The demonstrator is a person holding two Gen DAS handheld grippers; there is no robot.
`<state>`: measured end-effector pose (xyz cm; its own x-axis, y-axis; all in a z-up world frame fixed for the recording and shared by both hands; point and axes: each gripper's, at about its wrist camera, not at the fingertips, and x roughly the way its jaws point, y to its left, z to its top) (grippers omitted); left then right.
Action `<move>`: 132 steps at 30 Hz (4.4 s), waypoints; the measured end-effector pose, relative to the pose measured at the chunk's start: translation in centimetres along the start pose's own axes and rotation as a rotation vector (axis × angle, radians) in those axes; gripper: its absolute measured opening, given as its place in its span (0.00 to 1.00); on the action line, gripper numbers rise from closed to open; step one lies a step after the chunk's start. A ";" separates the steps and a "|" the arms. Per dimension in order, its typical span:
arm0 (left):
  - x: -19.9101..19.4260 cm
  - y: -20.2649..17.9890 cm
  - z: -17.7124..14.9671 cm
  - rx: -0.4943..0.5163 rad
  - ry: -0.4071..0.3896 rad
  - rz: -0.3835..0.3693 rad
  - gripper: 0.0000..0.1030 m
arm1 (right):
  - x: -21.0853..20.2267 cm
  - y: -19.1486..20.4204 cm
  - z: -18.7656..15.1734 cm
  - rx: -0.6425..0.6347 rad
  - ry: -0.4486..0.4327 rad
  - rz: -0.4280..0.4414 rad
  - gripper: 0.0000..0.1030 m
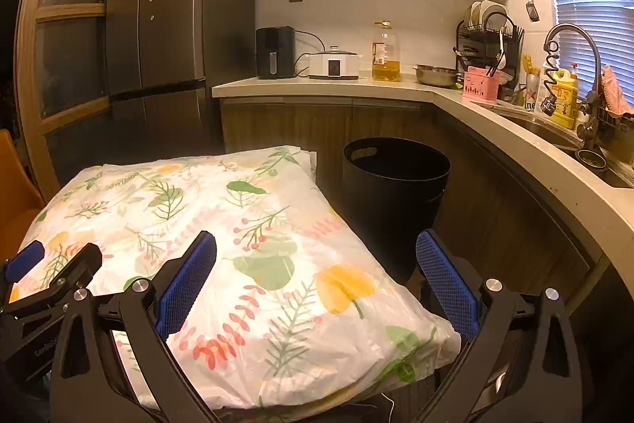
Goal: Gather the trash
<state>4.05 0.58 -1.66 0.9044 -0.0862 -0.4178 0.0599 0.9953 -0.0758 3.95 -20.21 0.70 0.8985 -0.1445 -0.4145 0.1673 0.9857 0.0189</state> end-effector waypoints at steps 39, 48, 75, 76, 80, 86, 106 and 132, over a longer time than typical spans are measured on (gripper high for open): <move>-1.2 -0.2 0.6 0.002 -0.024 -0.037 0.94 | -1.4 0.2 0.5 0.018 -0.031 -0.011 0.94; -1.4 -0.2 0.8 0.002 -0.034 -0.040 0.94 | -1.5 0.2 0.6 0.017 -0.035 -0.010 0.94; -1.7 -0.1 1.0 0.000 -0.045 -0.038 0.94 | -1.4 0.8 1.1 0.015 -0.037 -0.008 0.94; -1.7 -0.1 1.0 0.000 -0.045 -0.038 0.94 | -1.6 0.6 0.9 0.015 -0.038 -0.008 0.94; -1.7 -0.1 1.0 0.001 -0.045 -0.038 0.94 | -1.6 0.6 0.9 0.015 -0.038 -0.009 0.94; -1.7 -0.1 1.0 0.001 -0.046 -0.038 0.94 | -1.6 0.6 0.9 0.016 -0.038 -0.010 0.94; -1.6 -0.6 0.9 0.024 -0.037 -0.063 0.78 | -1.7 0.5 0.8 0.022 -0.038 -0.012 0.94; -1.6 -0.4 0.7 0.026 -0.035 -0.040 0.87 | -1.7 0.2 0.5 0.034 -0.038 -0.014 0.94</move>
<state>2.87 0.37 -0.34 0.9153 -0.1249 -0.3829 0.1068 0.9919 -0.0683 2.65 -19.81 1.83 0.9105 -0.1619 -0.3805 0.1930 0.9802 0.0447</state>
